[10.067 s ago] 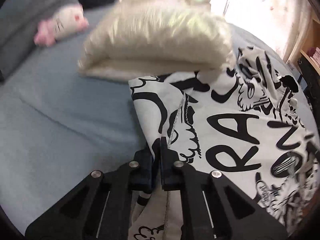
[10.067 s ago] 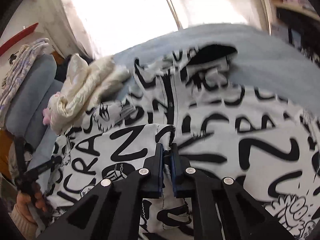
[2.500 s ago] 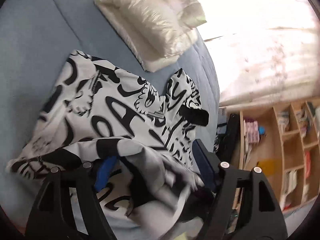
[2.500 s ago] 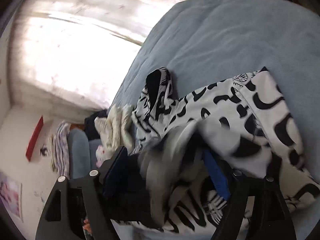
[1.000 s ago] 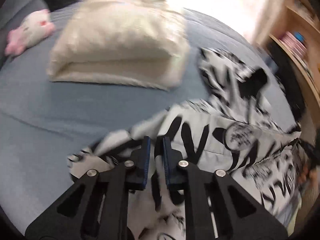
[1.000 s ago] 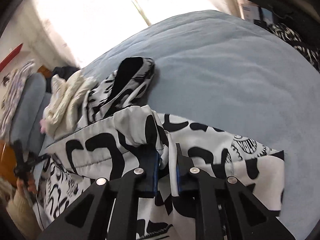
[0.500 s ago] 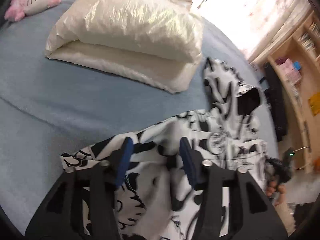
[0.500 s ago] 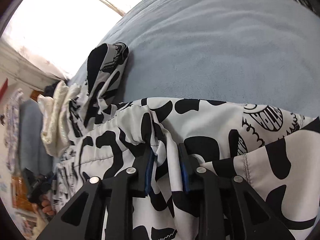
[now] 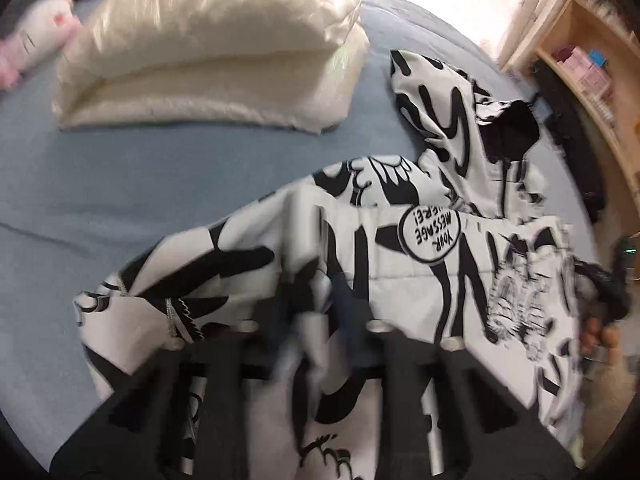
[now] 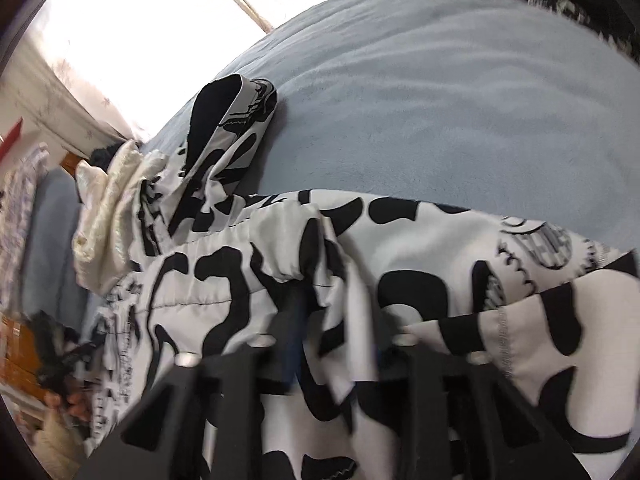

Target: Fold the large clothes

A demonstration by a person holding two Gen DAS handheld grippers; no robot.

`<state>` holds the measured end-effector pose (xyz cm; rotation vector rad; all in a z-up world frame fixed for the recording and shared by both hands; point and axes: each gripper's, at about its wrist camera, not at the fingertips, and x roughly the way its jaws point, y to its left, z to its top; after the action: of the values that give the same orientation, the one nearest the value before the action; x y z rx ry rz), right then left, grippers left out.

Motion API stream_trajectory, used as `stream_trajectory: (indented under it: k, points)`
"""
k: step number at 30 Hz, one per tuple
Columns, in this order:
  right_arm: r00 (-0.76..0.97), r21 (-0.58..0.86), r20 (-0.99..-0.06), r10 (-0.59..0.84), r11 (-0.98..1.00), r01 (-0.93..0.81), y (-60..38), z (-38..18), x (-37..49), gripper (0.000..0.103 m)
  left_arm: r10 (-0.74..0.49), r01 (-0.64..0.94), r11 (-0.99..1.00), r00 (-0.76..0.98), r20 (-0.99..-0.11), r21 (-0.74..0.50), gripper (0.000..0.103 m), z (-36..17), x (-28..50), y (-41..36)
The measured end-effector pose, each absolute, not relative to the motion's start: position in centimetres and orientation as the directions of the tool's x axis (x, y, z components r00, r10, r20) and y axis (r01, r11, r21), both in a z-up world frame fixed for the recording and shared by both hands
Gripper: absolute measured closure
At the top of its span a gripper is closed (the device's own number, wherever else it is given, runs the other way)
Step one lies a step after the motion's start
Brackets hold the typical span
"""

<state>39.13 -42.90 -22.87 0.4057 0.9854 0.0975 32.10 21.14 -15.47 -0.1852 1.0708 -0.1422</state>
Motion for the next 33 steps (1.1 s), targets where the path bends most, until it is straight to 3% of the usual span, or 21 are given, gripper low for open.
stream_trajectory:
  k: [1, 3, 6, 9, 12, 17, 19, 21, 23, 29, 33]
  points:
    - [0.568, 0.356, -0.787, 0.241, 0.929, 0.099, -42.8, -22.3, 38.7, 0.093, -0.169, 0.025, 0.983, 0.496, -0.852, -0.181, 0.097, -15.0, 31.9, 20.6]
    - [0.633, 0.329, -0.747, 0.204, 0.941, 0.085, -42.7, -20.3, 37.3, 0.095, -0.109, 0.027, 0.993, 0.547, -0.83, -0.113, 0.099, -13.6, 31.5, 19.5]
    - [0.692, 0.362, -0.695, 0.197, 0.927, 0.1, -43.4, -17.7, 36.4, 0.095, -0.092, 0.012, 0.994, 0.595, -0.799, -0.105, 0.099, -11.7, 31.8, 18.9]
    - [0.664, 0.344, -0.728, 0.171, 0.929, 0.139, -43.6, -18.1, 37.6, 0.095, -0.069, -0.011, 0.996, 0.593, -0.802, -0.094, 0.099, -11.9, 33.7, 18.5]
    - [0.554, 0.309, -0.818, 0.157, 0.932, 0.192, -43.3, -21.6, 39.8, 0.095, -0.019, -0.059, 0.996, 0.544, -0.839, -0.061, 0.099, -14.9, 36.0, 18.3]
    - [0.546, 0.393, -0.807, 0.227, 0.896, 0.208, -44.6, -22.8, 39.9, 0.09, 0.011, -0.087, 0.995, 0.558, -0.83, -0.045, 0.097, -17.0, 36.6, 18.0]
    - [0.532, 0.404, -0.811, 0.242, 0.891, 0.21, -45.2, -22.3, 40.0, 0.085, -0.008, -0.091, 0.993, 0.565, -0.825, -0.072, 0.096, -16.3, 36.3, 18.5]
    - [0.538, 0.426, -0.804, 0.254, 0.877, 0.222, -46.2, -21.3, 39.8, 0.065, -0.035, -0.102, 0.989, 0.563, -0.825, -0.111, 0.094, -15.2, 35.7, 19.6]
    - [0.579, 0.433, -0.782, 0.231, 0.869, 0.238, -47.1, -19.6, 39.2, 0.053, -0.056, -0.107, 0.984, 0.581, -0.812, -0.144, 0.094, -13.4, 34.8, 20.7]
    - [0.685, 0.321, -0.723, 0.088, 0.921, 0.221, -45.2, -15.0, 36.9, 0.051, -0.006, -0.105, 0.989, 0.669, -0.743, -0.103, 0.094, -9.3, 31.9, 20.7]
    - [0.674, 0.329, -0.718, 0.173, 0.938, 0.11, -40.4, -14.9, 37.7, 0.052, -0.047, -0.063, 0.99, 0.679, -0.733, -0.123, 0.094, -9.6, 31.1, 18.5]
